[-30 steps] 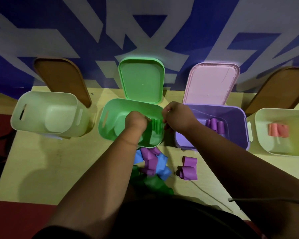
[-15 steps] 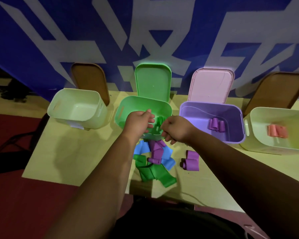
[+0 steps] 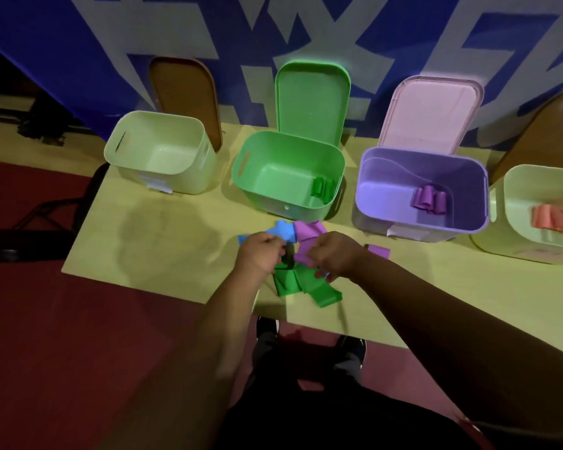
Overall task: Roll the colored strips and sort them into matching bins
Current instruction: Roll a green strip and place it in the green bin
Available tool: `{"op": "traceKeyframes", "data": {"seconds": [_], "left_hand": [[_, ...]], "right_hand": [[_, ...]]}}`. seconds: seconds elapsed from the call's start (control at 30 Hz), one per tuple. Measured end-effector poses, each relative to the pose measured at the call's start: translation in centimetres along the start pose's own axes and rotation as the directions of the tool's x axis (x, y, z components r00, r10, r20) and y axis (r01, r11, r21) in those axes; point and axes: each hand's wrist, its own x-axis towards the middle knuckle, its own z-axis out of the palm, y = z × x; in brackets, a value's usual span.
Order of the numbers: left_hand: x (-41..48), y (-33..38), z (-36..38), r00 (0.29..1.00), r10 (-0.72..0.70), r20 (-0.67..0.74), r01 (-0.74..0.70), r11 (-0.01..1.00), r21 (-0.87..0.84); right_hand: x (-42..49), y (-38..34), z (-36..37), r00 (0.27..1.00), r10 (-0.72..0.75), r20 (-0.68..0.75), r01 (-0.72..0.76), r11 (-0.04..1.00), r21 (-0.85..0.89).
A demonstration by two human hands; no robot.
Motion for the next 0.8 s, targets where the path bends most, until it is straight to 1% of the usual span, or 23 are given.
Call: {"op": "traceKeyframes", "data": {"seconds": [0.07,0.1,0.13,0.17,0.2,0.23,0.27,0.3,0.33,0.37,0.4,0.5,0.57,0.63,0.7,0.8], "left_hand": [[0.3,-2.1,0.6,1.0,-0.011,0.004,0.01,0.981,0.191],[0.1,-2.8,0.8,1.0,-0.002,-0.016,0.006,0.965,0.262],[-0.1,-3.3,1.0,0.999,0.006,-0.034,0.004,0.957,0.29],[-0.2,-3.7,1.1,0.999,0.007,-0.048,0.007,0.958,0.286],[-0.2,-4.0,1.3,0.999,0.015,-0.043,-0.002,0.961,0.277],[-0.1,-4.4,1.5,1.0,0.018,-0.01,-0.015,0.963,0.269],[0.1,-4.8,1.8,0.999,0.025,0.037,-0.035,0.959,0.283],[0.2,-4.9,2.0,0.996,0.02,0.084,-0.045,0.951,0.307],[0.3,-5.2,2.2,0.993,0.017,0.116,-0.054,0.944,0.325],[0.3,-5.3,2.3,0.991,0.017,0.129,-0.059,0.943,0.328],[0.4,-5.5,2.3,0.991,0.027,0.128,-0.067,0.944,0.323],[0.5,-5.3,2.0,0.995,0.062,0.081,-0.085,0.946,0.313],[0.4,-4.5,1.6,0.992,0.079,0.096,-0.104,0.954,0.282],[0.1,-3.4,1.1,0.988,0.112,0.108,-0.134,0.966,0.222],[-0.3,-2.4,0.5,0.983,0.162,0.088,-0.174,0.973,0.153],[-1.1,-0.6,-0.5,0.968,0.241,0.07,-0.245,0.968,0.046]], "right_hand": [[0.4,1.4,1.0,1.0,0.02,-0.004,-0.02,0.998,-0.052],[0.7,1.8,1.2,0.999,0.021,0.034,-0.015,0.985,-0.17],[0.7,2.3,1.5,0.999,-0.001,0.042,0.012,0.963,-0.271],[1.0,2.8,1.6,0.999,0.032,0.036,-0.021,0.964,-0.266],[1.4,3.1,1.8,0.999,0.04,-0.016,-0.042,0.977,-0.21],[1.8,3.2,1.9,0.996,0.038,-0.074,-0.054,0.974,-0.219],[2.0,3.4,2.2,0.993,0.014,-0.118,-0.046,0.96,-0.276],[2.2,3.4,2.5,0.996,-0.002,-0.091,-0.032,0.929,-0.369],[2.2,3.4,2.9,0.998,-0.02,-0.055,-0.005,0.912,-0.411],[2.1,3.5,3.1,0.999,-0.018,-0.04,0.001,0.915,-0.404],[2.2,3.6,3.3,0.999,-0.02,-0.05,0.0,0.923,-0.384],[2.7,3.9,3.7,0.996,-0.079,-0.048,0.048,0.881,-0.471],[2.7,3.6,3.7,0.997,-0.061,-0.045,0.035,0.895,-0.444],[2.5,3.3,3.6,0.995,-0.092,-0.03,0.07,0.9,-0.431],[2.1,2.8,3.7,0.992,-0.124,-0.017,0.106,0.906,-0.41],[1.9,2.5,4.0,0.986,-0.16,-0.04,0.135,0.922,-0.362]]}}
